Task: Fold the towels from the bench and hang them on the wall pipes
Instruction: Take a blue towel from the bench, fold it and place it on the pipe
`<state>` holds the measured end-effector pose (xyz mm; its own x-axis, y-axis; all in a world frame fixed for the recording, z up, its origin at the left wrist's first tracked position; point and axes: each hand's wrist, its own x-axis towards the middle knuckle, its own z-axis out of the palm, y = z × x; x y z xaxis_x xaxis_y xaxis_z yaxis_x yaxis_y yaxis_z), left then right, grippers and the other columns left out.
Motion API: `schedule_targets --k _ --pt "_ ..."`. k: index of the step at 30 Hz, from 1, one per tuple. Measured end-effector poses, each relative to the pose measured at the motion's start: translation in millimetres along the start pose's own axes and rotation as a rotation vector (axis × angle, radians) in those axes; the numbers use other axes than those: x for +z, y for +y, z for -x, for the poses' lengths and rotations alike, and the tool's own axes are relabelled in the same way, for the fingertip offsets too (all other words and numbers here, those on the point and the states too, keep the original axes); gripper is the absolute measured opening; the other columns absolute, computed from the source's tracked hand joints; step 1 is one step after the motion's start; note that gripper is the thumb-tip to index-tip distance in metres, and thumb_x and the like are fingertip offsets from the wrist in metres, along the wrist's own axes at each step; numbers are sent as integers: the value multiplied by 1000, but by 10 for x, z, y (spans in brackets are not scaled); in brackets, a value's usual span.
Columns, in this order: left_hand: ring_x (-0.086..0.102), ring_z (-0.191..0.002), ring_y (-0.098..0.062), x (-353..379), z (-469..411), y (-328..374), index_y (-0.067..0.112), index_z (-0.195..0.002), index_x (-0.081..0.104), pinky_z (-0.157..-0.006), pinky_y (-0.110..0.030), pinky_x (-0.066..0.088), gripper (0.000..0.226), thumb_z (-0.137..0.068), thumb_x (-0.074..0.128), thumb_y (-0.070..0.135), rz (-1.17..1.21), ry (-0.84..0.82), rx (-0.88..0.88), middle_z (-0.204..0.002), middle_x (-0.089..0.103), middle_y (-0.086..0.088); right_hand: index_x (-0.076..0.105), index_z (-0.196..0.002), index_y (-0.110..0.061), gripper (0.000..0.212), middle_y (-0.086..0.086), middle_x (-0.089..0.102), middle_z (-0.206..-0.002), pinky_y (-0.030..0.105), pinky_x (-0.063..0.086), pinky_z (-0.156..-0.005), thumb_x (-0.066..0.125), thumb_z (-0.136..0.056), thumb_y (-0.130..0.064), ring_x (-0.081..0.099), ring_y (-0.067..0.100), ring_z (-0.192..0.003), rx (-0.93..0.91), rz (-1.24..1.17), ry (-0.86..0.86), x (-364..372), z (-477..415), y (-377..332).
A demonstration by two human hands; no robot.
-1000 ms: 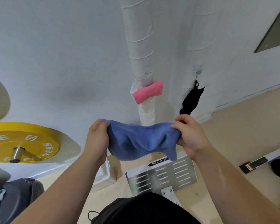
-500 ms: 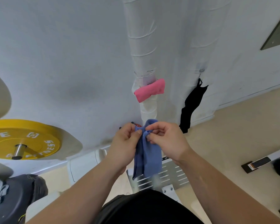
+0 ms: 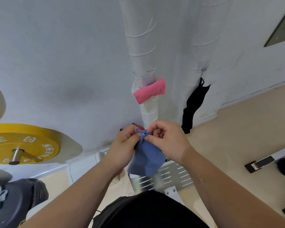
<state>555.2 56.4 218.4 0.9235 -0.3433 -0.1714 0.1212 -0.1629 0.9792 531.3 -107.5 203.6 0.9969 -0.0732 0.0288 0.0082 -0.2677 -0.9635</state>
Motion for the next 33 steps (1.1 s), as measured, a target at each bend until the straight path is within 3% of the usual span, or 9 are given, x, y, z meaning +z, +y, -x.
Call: schedule_targets --k 3,6,10,14,17,23,27,30,33 --pt "49 -63 -5 4 -24 -1 26 -69 62 -61 -17 41 23 -90 62 16 59 -53 1 -65 55 11 66 -74 -29 26 -11 44 -63 16 38 -61 84 -78 -11 44 7 -59 -89 115 68 -30 -36 56" --pt "48 -65 -5 3 -67 -36 33 -69 62 -62 -17 41 30 -94 64 17 -15 -69 9 -64 53 13 66 -76 -32 26 -11 52 -85 10 40 -72 85 -76 -15 56 3 -80 -146 185 60 -96 -95 108" --pt "49 -66 -8 -12 -126 -27 21 -77 59 -61 -20 42 27 -101 57 9 -13 -46 -20 -69 58 4 63 -76 -38 18 -13 51 -106 26 43 -94 80 -71 -42 52 16 -108 -181 328 -12 -242 -149 210" --pt "49 -68 -9 -154 -224 34 5 -87 55 -61 -21 43 16 -100 57 15 -75 -1 21 -72 57 2 56 -74 -37 26 -8 52 -123 40 38 -104 82 -77 -39 45 18 -117 -118 553 -195 -502 -201 354" --pt "48 -70 -13 -320 -326 105 6 -90 57 -63 -27 40 16 -102 56 17 -185 47 45 -73 57 -2 61 -81 -25 20 -5 57 -116 40 43 -99 70 -86 -41 52 17 -110 -121 608 -245 -690 -282 327" --pt "51 -67 -14 -412 -461 361 8 -90 59 -67 -33 41 14 -103 54 9 -147 100 92 -67 59 -1 49 -79 -25 26 -9 56 -72 15 36 -60 71 -92 -19 53 5 -63 -207 370 -91 -851 -393 -121" --pt "59 -59 -9 -406 -468 593 5 -104 54 -66 -24 47 11 -101 51 -4 -41 3 131 -63 68 5 52 -101 -23 25 -3 66 -76 19 44 -63 62 -96 -1 56 6 -67 -185 -101 -52 -813 -372 -334" --pt "62 -69 -18 -491 -464 740 26 -125 55 -65 -24 49 51 -90 55 -12 -61 -136 107 -78 68 -13 46 -125 -29 42 18 74 -95 26 54 -73 53 -100 4 66 18 -83 -148 -310 -51 -765 -331 -460" --pt "62 -91 -33 -573 -493 887 44 -132 54 -80 -40 51 73 -77 64 -2 -42 -415 34 -107 61 -33 50 -118 -36 43 20 73 -100 30 54 -79 51 -101 3 67 21 -88 -157 -358 -86 -716 -308 -501"
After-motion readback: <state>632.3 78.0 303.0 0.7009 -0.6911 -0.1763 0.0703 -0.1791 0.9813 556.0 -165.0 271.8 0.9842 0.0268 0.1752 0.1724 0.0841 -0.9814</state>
